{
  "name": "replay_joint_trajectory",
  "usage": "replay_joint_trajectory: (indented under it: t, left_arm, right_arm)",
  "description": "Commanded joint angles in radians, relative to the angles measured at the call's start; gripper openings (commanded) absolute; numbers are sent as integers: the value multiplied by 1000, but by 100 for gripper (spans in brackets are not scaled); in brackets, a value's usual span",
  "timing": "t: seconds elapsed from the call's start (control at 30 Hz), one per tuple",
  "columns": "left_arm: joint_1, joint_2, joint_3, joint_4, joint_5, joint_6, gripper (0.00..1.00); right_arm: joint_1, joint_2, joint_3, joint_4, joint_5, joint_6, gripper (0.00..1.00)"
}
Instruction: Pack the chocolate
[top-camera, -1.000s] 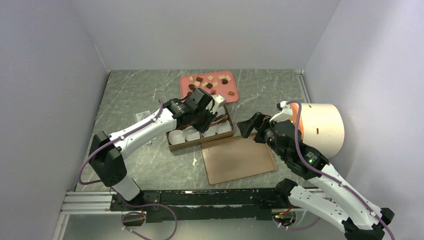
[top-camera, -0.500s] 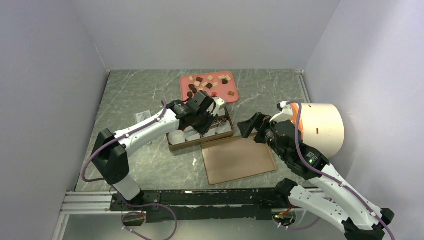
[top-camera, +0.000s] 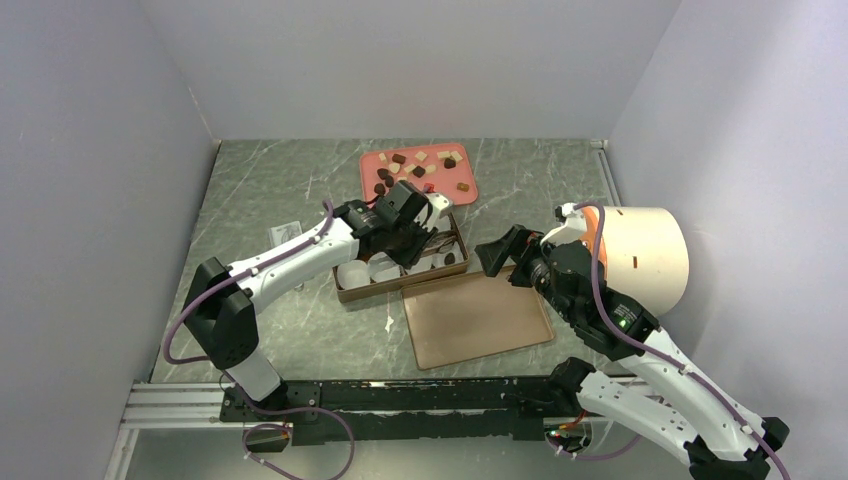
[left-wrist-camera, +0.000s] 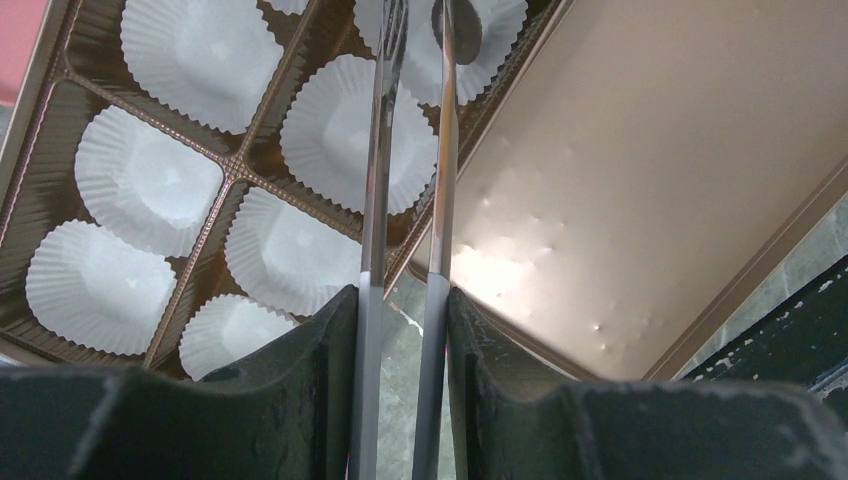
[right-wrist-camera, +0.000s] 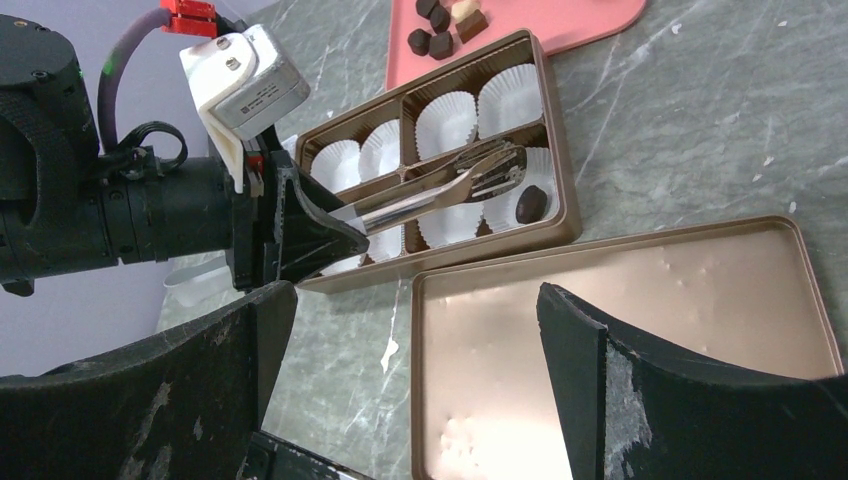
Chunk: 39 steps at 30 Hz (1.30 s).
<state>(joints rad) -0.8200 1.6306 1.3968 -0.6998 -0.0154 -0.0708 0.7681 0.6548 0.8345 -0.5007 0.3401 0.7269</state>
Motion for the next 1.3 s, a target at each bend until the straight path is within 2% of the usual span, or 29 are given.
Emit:
replay_joint_trajectory:
  t: [0.0, 0.2, 0.37, 0.63, 0.9, 1.27]
  left_arm:
    - [-6, -17, 58, 43, -6, -17, 36]
    - [-5, -37, 133, 40, -87, -34, 38]
    - [18, 21, 243, -13, -159, -11, 39]
    - [171, 114, 348, -38, -135, -7, 38]
    - [309, 222, 442, -64, -198, -5, 39]
    - [360, 322, 462, -76, -229, -18, 40]
  right_arm:
    - [-1, -10, 6, 7, 20, 2, 96]
    - [-3, -12, 0, 8, 17, 8, 96]
    - [-2, -18, -8, 12, 7, 11, 96]
    - [-2, -27, -9, 1, 10, 12, 96]
    - [-3, -14, -6, 13, -1, 17, 96]
    - [-3, -7, 11, 10, -3, 13, 96]
